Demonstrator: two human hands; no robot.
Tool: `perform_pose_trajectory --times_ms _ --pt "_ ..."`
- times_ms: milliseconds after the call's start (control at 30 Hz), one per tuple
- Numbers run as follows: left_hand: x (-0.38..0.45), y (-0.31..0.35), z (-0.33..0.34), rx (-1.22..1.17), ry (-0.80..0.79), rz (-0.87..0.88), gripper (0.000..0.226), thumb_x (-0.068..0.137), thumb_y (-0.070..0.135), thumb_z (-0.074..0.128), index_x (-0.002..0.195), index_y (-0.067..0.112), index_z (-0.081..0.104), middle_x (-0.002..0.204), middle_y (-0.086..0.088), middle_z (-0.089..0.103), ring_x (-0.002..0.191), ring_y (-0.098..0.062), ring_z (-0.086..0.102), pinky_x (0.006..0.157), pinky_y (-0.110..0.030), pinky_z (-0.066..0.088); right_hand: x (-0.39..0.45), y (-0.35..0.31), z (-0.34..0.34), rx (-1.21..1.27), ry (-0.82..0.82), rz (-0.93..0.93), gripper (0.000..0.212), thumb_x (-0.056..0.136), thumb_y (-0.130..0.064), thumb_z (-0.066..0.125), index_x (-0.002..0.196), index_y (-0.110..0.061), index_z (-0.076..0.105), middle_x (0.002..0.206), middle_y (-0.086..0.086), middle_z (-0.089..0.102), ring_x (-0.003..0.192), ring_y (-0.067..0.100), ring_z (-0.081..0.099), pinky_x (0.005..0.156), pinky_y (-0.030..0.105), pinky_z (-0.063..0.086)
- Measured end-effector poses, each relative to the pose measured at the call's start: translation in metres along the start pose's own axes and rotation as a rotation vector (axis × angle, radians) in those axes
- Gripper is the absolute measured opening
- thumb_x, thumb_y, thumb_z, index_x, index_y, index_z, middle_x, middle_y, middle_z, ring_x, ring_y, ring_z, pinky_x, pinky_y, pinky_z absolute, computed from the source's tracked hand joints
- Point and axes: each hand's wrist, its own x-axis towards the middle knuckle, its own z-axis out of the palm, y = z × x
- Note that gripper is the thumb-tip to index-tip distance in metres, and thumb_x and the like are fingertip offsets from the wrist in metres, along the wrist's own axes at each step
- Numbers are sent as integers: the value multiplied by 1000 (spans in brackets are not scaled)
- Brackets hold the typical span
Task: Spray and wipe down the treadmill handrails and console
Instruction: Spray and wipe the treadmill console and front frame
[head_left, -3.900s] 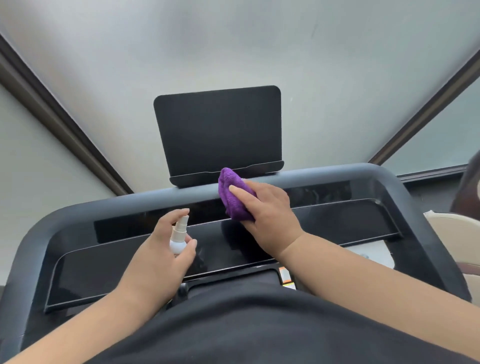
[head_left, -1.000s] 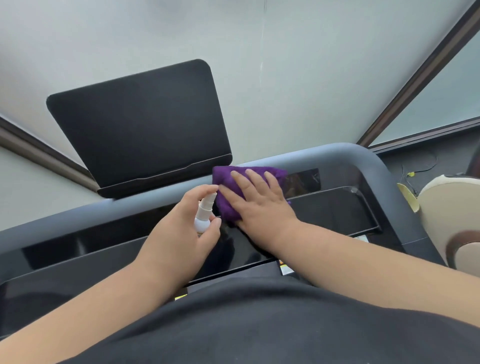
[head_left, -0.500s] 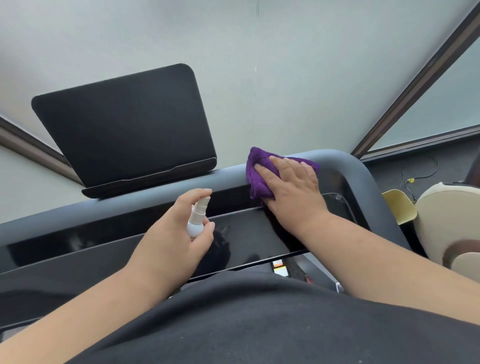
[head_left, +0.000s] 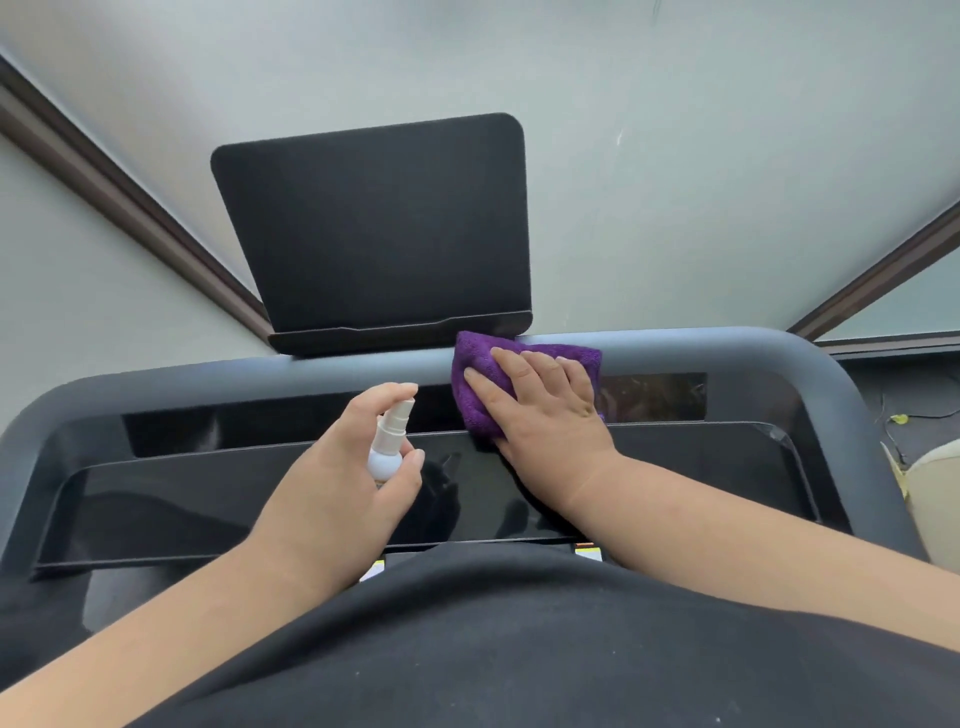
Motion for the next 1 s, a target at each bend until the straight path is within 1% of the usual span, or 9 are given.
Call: perform_pose_trajectory --times_ms 200,367,533,600,700,767,800,900,1000 --pt "-17 -32 -28 -2 28 -60 65 87 31 61 119 74 24 94 14 62 66 -11 59 66 -24 43 27 -54 10 -16 -16 -120 71 80 -38 73 145 -32 47 150 5 44 134 31 37 111 47 11" --pt "-30 -65 -56 -11 53 -120 62 86 33 59 120 72 25 89 10 63 62 -11 59 64 -26 43 49 -95 18 -35 -50 -180 70 85 -36 66 150 -32 39 154 6 37 136 31 32 112 47 9" --pt "-43 -101 -84 -25 77 -150 57 85 36 57 122 69 29 91 11 63 66 -11 60 64 -24 46 68 -145 28 -48 -60 -239 67 85 -32 64 148 -31 42 152 5 41 133 33 40 112 51 25" --pt "-46 -115 -96 -34 86 -159 57 86 34 59 123 67 31 91 11 63 68 -11 61 66 -25 48 75 -165 32 -52 -37 -291 64 84 -29 66 145 -30 47 148 6 47 127 33 46 108 51 32" --pt "-46 -136 -111 -43 110 -182 55 85 36 59 122 67 33 89 14 63 66 -6 60 63 -11 42 83 -188 34 -36 19 -410 62 78 -27 75 137 -27 57 135 6 58 112 31 57 98 46 43" --pt "-42 -148 -120 -62 136 -202 52 84 39 58 125 62 36 88 15 63 66 -4 59 62 -8 41 79 -195 33 -32 22 -497 62 76 -27 77 135 -27 59 127 6 61 101 31 60 89 44 47" --pt "-38 -153 -124 -72 131 -208 53 84 40 58 126 61 35 88 15 64 66 -5 60 62 -10 41 74 -196 33 -28 13 -533 62 75 -29 76 135 -27 59 125 6 62 97 31 60 84 42 48" --pt "-19 -162 -124 -41 63 -174 54 89 36 60 127 61 31 96 14 62 71 -7 59 68 -26 45 52 -190 30 -6 -61 -579 66 71 -43 72 133 -28 57 118 4 64 89 28 61 77 40 50" --pt "6 -163 -113 70 7 -97 54 94 30 59 129 57 27 101 17 54 79 -7 50 73 -21 37 33 -176 26 -2 -118 -500 75 59 -55 80 127 -29 63 109 2 67 81 25 63 72 36 51"
